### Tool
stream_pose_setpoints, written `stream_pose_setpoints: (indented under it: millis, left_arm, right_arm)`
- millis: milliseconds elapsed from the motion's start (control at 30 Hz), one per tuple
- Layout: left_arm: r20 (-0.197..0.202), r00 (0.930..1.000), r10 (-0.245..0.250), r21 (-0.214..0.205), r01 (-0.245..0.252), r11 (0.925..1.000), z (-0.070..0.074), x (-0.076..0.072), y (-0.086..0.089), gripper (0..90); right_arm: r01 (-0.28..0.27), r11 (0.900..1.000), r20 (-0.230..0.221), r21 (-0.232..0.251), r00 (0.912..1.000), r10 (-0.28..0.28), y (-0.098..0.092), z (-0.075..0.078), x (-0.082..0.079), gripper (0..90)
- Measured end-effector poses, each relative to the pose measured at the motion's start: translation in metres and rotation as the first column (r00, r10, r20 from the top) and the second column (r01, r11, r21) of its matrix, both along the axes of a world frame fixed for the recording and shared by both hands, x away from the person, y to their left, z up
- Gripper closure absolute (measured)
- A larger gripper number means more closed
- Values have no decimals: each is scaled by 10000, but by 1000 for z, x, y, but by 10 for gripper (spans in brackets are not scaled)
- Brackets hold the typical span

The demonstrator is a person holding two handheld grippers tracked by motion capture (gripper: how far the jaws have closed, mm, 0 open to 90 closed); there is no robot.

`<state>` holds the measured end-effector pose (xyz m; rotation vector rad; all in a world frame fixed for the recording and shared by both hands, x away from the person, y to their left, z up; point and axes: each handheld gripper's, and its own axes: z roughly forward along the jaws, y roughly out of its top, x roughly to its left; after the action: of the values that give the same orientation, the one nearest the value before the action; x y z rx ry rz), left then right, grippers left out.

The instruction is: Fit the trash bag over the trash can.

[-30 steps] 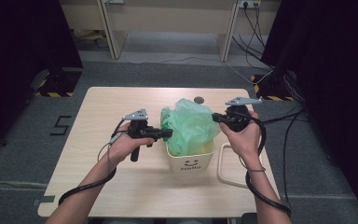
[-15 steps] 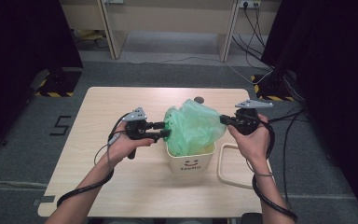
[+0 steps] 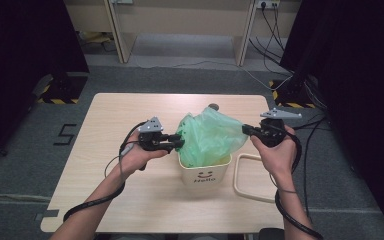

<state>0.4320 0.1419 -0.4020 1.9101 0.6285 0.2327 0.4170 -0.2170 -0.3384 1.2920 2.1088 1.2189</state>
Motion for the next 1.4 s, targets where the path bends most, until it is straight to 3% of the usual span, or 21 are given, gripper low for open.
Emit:
stream_pose_setpoints:
  millis: [167,500,633,700,800,933,1067,1233,1400]
  left_arm:
    - [-184,9998,-75,156,78,9998,-1,1,-4,889]
    - [-619,9979,-191,-72,187,9998,-2,3,-13,899]
    - [-488,9984,-273,-161,266,9995,-1,1,-15,898]
    - [-319,9991,-280,-432,267,9987,2,-1,-14,898]
    - [-154,9998,-150,-732,139,9972,7,-1,-11,889]
    - [-36,10000,-8,-817,5,9967,11,-1,-8,795]
    - [-8,10000,26,-789,-26,9969,12,-2,-7,767]
    - [13,10000,4,-765,-3,9971,12,-3,-9,749]
    - [88,9999,95,-779,-87,9969,13,-3,-7,717]
  right_arm:
    - [83,9999,-3,84,10000,-83,-5,0,-2,900]
    - [243,9995,25,219,9997,-244,-13,1,-3,900]
    - [216,9997,-221,135,9995,-213,-14,-2,-2,898]
    - [221,9998,-295,13,9993,-221,-13,-3,-1,815]
    - [250,9997,-31,-44,9997,-250,-10,1,-2,704]
    - [-60,9993,602,-364,9982,82,3,15,-2,619]
    - [-565,9961,1264,-682,9899,648,26,30,-1,605]
    - [-1406,9831,1159,-1172,9812,1541,61,33,5,605]
    - [-1343,9806,935,-1425,9845,1484,75,30,25,539]
